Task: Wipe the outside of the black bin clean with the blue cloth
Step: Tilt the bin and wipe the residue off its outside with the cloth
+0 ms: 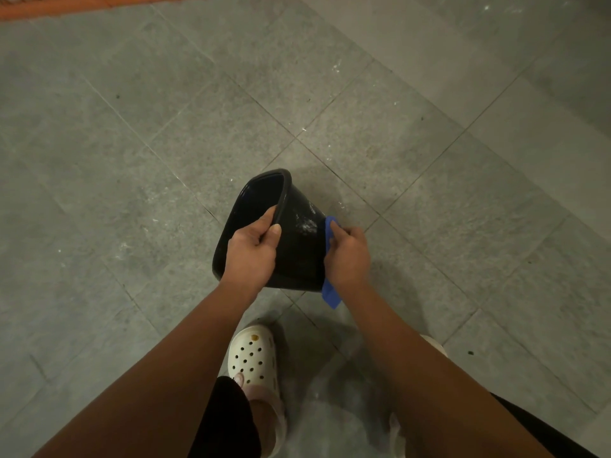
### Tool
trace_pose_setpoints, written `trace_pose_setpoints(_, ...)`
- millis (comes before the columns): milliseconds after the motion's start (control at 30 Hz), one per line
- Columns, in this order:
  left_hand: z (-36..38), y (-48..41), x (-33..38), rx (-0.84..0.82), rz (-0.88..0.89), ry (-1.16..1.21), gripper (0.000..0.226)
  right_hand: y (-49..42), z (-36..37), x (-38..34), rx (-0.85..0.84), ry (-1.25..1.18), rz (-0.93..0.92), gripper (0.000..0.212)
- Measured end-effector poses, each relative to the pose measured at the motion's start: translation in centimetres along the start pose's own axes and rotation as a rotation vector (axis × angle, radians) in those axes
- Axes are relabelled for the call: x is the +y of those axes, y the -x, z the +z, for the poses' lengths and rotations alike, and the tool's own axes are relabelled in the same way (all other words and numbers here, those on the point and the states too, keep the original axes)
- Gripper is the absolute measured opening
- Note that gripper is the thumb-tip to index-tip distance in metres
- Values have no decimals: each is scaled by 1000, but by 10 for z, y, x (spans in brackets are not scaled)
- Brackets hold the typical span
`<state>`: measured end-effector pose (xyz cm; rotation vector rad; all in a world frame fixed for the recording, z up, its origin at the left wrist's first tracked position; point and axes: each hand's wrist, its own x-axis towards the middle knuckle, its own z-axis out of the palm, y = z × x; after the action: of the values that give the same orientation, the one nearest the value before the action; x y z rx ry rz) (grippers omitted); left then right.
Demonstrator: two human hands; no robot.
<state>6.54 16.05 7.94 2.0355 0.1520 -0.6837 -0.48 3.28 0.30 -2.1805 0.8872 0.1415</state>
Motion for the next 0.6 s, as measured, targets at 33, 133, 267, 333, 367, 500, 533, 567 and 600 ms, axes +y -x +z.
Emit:
trace_pose_setpoints(33, -1, -1, 1, -6, -2, 5, 37, 5, 2, -2, 31, -29, -10, 44)
trace_pose_setpoints(133, -5, -3, 1, -21, -24, 29, 38, 18, 8, -14, 149, -146, -141, 36)
trace_pose_setpoints(267, -3, -1, 3, -41, -5, 46, 38, 10, 5, -16, 105, -178, -189, 41)
trace_pose_setpoints(333, 0, 0, 3, -32, -2, 42, 38, 5, 4, -11, 82, -151, -147, 43)
trace_pose_setpoints(367, 0, 0, 3, -30, -10, 39, 38, 6, 4, -10, 85, -144, -116, 42)
trace_pose_setpoints(500, -3, -2, 5, -50, -53, 67, 36, 21, 7, -18, 155, -199, -173, 35)
trace_pose_setpoints(533, -4, -2, 6, -53, -54, 66, 36, 24, 8, -21, 177, -225, -212, 35)
trace_pose_setpoints(567, -4, -2, 6, -53, -51, 62, 35, 25, 8, -23, 189, -240, -238, 35)
trace_pose_setpoints(600, -3, -1, 6, -51, -46, 62, 35, 23, 7, -24, 193, -244, -256, 37)
